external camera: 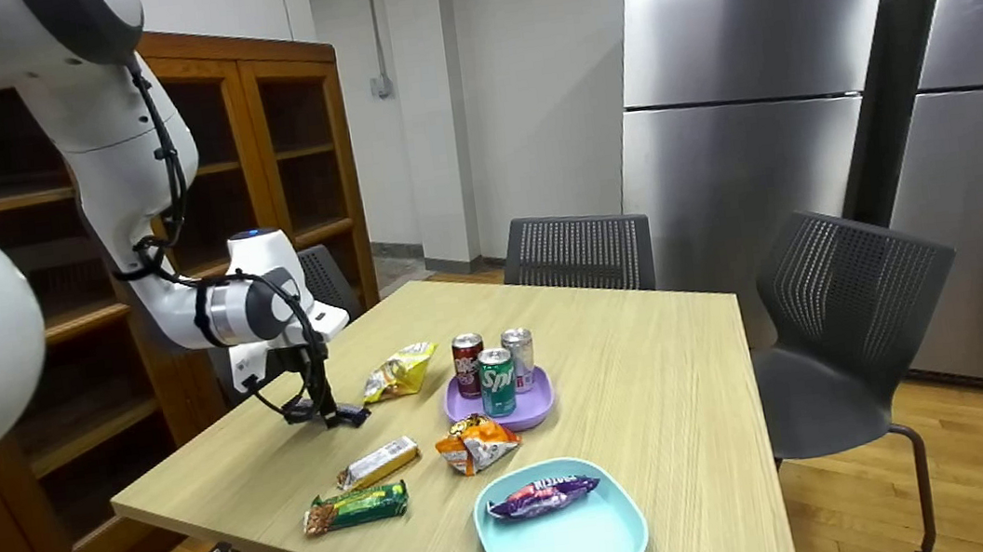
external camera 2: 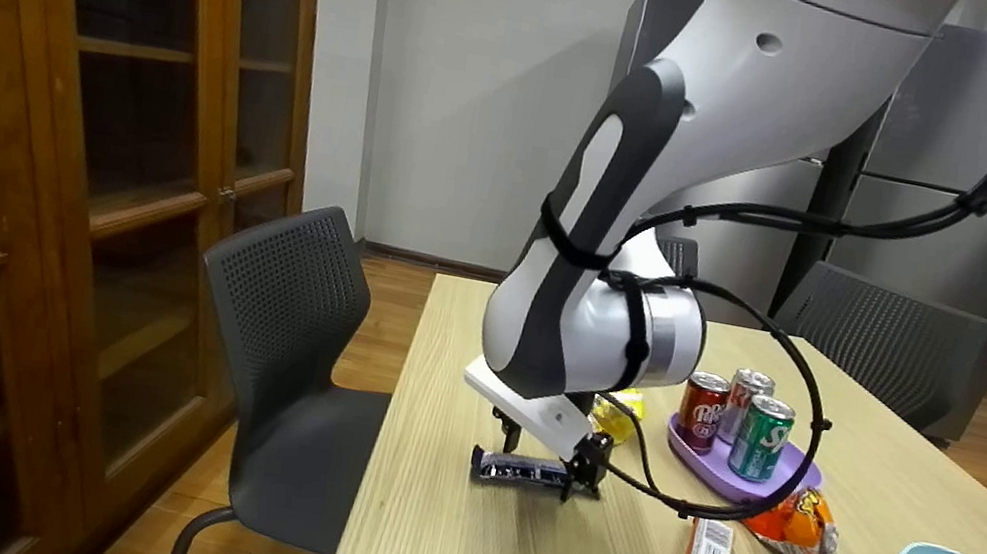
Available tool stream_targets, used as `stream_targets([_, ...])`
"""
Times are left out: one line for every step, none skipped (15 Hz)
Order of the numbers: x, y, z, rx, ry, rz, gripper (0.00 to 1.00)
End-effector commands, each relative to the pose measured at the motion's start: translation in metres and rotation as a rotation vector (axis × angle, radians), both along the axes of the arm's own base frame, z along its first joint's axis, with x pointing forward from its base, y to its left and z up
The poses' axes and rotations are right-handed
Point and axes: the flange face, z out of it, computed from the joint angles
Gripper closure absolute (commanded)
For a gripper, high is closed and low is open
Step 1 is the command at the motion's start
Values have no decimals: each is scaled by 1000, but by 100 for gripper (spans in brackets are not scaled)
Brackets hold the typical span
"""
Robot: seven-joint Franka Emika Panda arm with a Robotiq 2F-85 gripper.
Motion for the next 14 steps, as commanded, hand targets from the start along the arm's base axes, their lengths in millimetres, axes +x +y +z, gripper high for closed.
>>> stream_targets([8,4,-2,18,24,-26,35])
stream_targets([8,3,-2,17,26,-26,44])
stream_targets([8,3,-1,16,30,-28,50])
stream_targets([8,3,0,17,29,-26,58])
stream_targets([10,6,3,21,22,-21,64])
stream_targets([10,9,6,25,15,-13,73])
stream_targets([10,11,9,29,11,-6,80])
stream_targets([9,15,13,33,6,6,87])
stream_targets([7,18,15,37,2,16,96])
stream_targets([4,21,20,43,-2,29,98])
stream_targets([1,26,23,49,-6,43,94])
stream_targets([-4,29,28,57,-9,57,94])
stream_targets([-9,33,32,64,-10,73,94])
stream_targets([-13,36,36,70,-10,85,94])
